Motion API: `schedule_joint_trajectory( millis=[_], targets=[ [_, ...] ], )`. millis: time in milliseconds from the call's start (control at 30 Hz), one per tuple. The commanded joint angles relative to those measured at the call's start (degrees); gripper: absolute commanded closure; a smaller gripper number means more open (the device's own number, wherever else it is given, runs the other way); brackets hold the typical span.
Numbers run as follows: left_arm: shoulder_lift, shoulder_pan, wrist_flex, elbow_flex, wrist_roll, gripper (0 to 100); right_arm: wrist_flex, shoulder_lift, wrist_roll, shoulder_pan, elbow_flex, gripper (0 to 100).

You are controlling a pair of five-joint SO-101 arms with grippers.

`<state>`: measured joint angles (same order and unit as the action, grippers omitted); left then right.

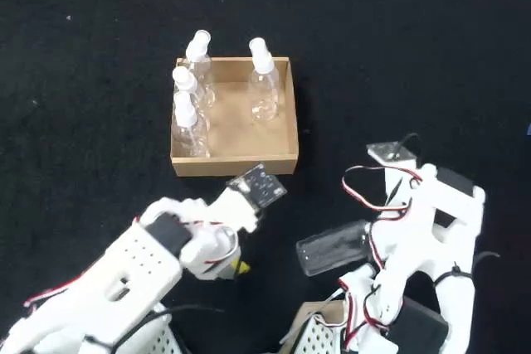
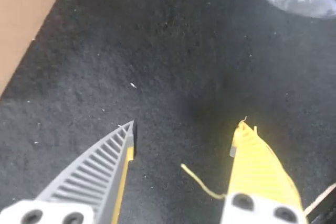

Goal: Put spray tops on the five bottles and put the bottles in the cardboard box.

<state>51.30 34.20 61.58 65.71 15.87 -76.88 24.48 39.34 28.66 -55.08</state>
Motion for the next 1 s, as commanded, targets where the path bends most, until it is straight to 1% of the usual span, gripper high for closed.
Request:
schedule_joint_trajectory(
  millis=[0,133,333,400,500,600,733,833,967],
  targets=[
    [13.3,-0.4,1.8,2.6,0.5,73,4.7,3.6,-7.7,-2.7,1.9,74.1],
    [19.3,-0.4,3.3,4.0,0.3,72,5.5,3.4,-17.0,-7.0,5.2,74.1],
    [19.3,-0.4,3.3,4.4,0.2,72,5.4,3.4,-27.9,-17.1,9.7,74.2],
    [19.3,-0.4,3.3,4.4,0.2,73,4.9,3.4,-30.9,-18.5,12.4,74.2],
    [19.3,-0.5,3.3,4.4,0.2,73,1.0,3.4,-33.1,-16.9,18.0,74.3],
    [19.3,-0.9,3.3,4.4,0.2,73,-6.3,3.5,-35.4,-17.0,23.6,74.3],
    [19.3,-5.6,0.7,5.0,0.2,73,-13.7,3.4,-38.3,-22.6,24.9,74.3],
    [19.3,-8.6,-1.2,5.9,0.3,73,-14.1,3.4,-38.2,-26.1,21.1,74.0],
    [19.3,-8.9,-1.4,5.9,0.3,73,-11.3,3.7,-38.2,-24.9,15.9,74.0]
  ],
)
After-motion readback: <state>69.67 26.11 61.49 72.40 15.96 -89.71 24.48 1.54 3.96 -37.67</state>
